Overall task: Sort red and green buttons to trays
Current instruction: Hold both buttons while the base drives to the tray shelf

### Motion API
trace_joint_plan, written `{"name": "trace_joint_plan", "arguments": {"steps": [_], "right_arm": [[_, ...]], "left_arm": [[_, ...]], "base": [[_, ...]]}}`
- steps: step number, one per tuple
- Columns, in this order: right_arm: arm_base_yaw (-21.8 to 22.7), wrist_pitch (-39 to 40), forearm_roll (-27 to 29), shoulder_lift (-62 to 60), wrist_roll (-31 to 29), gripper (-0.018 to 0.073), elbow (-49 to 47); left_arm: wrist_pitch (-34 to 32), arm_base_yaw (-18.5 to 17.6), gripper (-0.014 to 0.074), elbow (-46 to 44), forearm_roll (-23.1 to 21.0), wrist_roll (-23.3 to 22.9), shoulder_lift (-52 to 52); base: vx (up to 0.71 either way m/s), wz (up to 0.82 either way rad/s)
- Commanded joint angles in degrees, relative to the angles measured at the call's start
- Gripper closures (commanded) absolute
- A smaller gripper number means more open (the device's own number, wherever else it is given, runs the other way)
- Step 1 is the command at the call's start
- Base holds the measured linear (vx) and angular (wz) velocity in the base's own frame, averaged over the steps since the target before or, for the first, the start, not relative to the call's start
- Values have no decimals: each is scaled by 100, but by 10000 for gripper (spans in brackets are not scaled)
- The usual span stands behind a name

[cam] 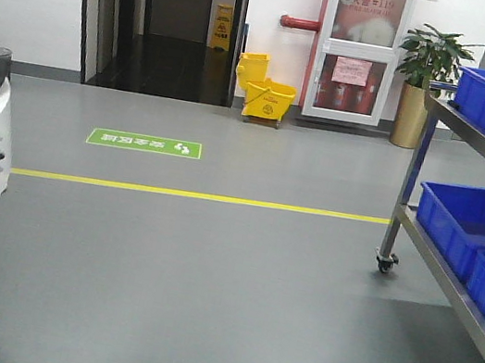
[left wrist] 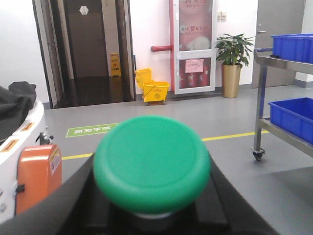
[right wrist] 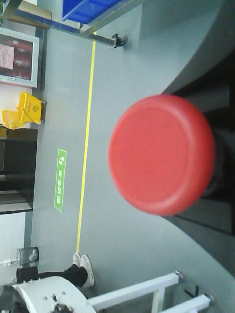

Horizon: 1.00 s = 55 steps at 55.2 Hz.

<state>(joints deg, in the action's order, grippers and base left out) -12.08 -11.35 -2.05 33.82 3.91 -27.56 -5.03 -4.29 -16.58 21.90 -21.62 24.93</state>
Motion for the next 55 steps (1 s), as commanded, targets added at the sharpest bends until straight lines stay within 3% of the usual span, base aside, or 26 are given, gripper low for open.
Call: {"name": "trace_joint_plan", "arguments": {"steps": [1, 29, 55], "right_arm": [[8, 529, -36, -1, -18, 569, -168], [8, 529, -36, -1, -18, 569, -168], [8, 529, -36, -1, -18, 569, -168]], "left_arm": [[-499, -9, 596, -185, -74, -54, 30], [-499, -9, 596, -185, -74, -54, 30], [-499, -9, 596, -185, -74, -54, 30]], "base": [[60, 2], [61, 0], [61, -24]]}}
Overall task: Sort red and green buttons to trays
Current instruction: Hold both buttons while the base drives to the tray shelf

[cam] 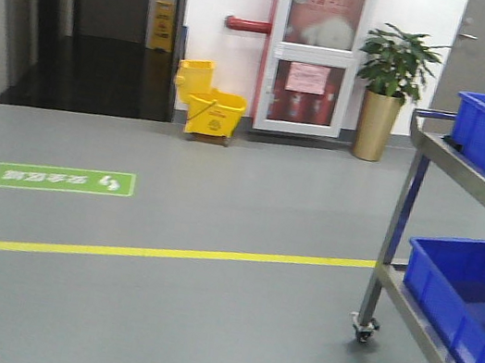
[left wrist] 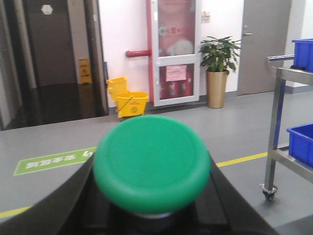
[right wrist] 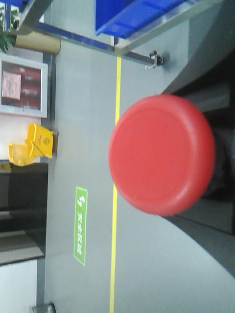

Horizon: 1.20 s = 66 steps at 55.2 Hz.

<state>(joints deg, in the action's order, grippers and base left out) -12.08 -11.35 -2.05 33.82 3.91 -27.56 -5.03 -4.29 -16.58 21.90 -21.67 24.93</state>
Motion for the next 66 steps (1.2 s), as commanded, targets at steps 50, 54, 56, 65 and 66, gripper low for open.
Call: {"name": "trace_joint_plan", "arguments": {"steps": [50, 54, 56, 65, 66], "right_arm": [[8, 534, -36, -2, -18, 569, -168], [8, 534, -36, -2, -18, 569, -168], [8, 534, -36, -2, -18, 569, -168], [8, 534, -36, -2, -18, 569, -168], [8, 534, -36, -2, -18, 569, -168]], "left_arm": [[-499, -9, 596, -185, -74, -49, 30], [-499, -9, 596, -185, -74, -49, 30], [-499, -9, 596, -185, -74, -49, 30], [-499, -9, 596, -185, -74, -49, 30], [-499, -9, 596, -185, -74, -49, 30]], "base": [[48, -52], [31, -80], [29, -86], [23, -90], [19, -85]]}}
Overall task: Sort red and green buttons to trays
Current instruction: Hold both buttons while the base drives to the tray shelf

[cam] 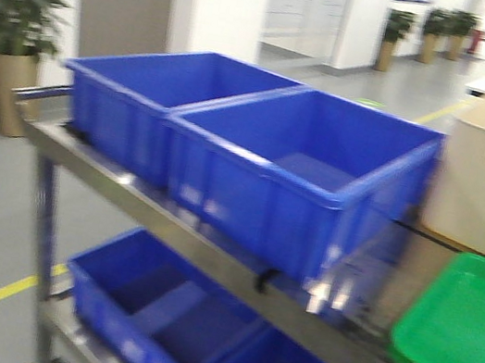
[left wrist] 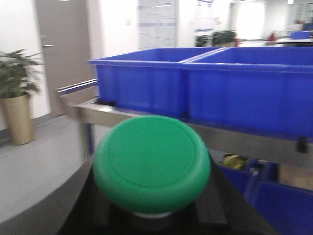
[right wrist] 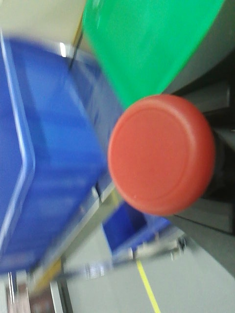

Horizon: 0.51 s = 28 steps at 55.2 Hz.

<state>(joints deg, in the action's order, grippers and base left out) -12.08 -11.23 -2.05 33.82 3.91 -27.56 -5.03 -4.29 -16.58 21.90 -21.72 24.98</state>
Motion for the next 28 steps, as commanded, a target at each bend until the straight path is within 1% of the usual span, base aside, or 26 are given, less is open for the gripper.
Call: {"name": "trace_joint_plan", "arguments": {"steps": [1, 11, 28], "right_arm": [[8, 522, -36, -2, -18, 569, -168], [8, 522, -36, -2, -18, 569, -168], [8, 522, -36, -2, -18, 569, -168]], "left_arm": [[-499, -9, 596, -185, -74, -44, 25], [-499, -9, 596, -185, -74, -44, 25], [-499, -9, 596, -185, -74, -44, 25]], "base": [[19, -83], [17, -69], [15, -58]]}}
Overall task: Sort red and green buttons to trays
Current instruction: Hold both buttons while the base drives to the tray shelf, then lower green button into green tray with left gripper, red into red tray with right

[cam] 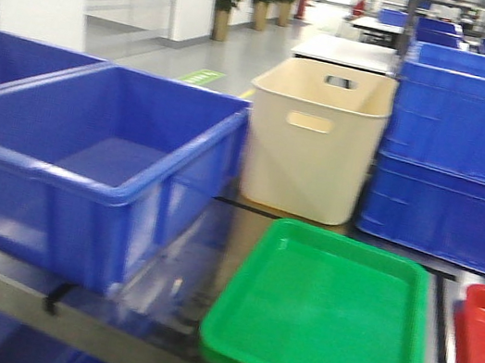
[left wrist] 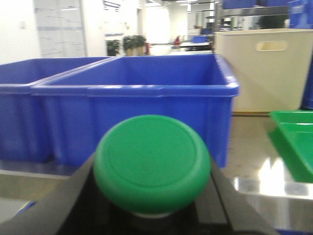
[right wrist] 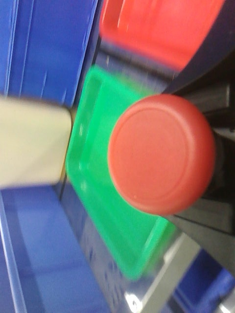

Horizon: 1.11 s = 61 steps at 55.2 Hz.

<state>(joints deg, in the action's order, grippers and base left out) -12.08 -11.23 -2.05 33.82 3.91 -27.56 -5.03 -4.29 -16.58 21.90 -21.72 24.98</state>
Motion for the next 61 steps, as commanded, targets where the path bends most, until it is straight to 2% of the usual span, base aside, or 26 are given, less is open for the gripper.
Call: {"name": "trace_joint_plan", "arguments": {"steps": [1, 27, 61], "right_arm": [[8, 522, -36, -2, -18, 569, -168], [8, 516, -36, -2, -18, 569, -168], [8, 547, -36, -2, -18, 569, -168]], "left_arm": [[-499, -9, 596, -185, -74, -44, 25], [-499, -9, 596, -185, -74, -44, 25], [-499, -9, 596, -185, -74, -44, 23]], "base": [[14, -55], [11, -44], [1, -5]]}}
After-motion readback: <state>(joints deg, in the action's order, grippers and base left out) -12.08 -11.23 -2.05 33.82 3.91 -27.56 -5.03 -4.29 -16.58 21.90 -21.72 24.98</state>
